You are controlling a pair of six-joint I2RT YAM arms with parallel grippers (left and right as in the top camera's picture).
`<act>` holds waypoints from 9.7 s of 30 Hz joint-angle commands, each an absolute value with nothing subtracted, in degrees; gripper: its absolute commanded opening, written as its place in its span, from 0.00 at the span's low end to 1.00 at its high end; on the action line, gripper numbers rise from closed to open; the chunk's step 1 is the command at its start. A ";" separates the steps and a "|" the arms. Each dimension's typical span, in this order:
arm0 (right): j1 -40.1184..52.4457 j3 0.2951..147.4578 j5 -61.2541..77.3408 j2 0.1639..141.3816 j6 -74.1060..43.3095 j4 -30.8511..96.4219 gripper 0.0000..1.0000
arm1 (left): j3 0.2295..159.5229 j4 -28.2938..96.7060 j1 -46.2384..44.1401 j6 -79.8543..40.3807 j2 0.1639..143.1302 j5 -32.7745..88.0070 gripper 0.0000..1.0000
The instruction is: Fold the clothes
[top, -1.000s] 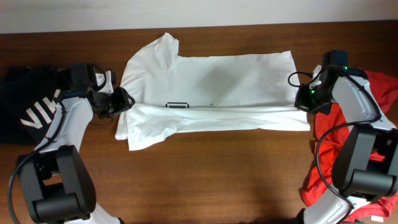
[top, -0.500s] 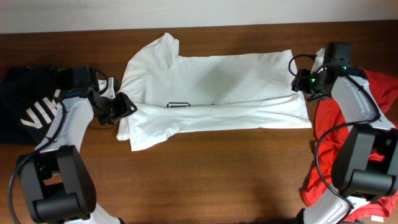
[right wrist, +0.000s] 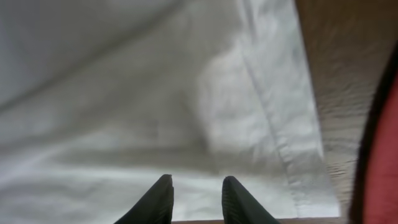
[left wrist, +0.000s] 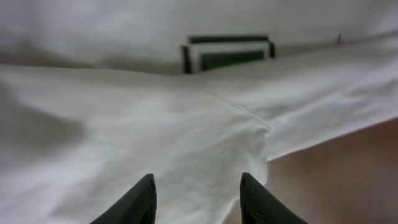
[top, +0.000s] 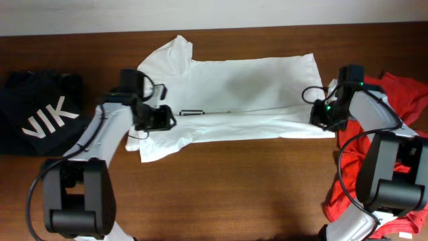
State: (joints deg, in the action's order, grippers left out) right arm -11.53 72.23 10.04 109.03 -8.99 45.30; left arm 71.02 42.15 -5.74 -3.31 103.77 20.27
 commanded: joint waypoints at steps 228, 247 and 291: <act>-9.02 86.85 5.76 113.69 -4.97 54.74 0.24 | 85.58 52.71 3.31 -4.21 108.40 13.17 0.42; -8.99 93.86 7.55 109.30 -4.95 65.43 0.34 | 94.65 26.76 1.48 0.08 119.20 12.69 0.69; -8.97 93.76 9.50 122.04 -4.97 33.98 0.57 | 113.73 44.69 0.54 -0.43 137.97 12.71 0.01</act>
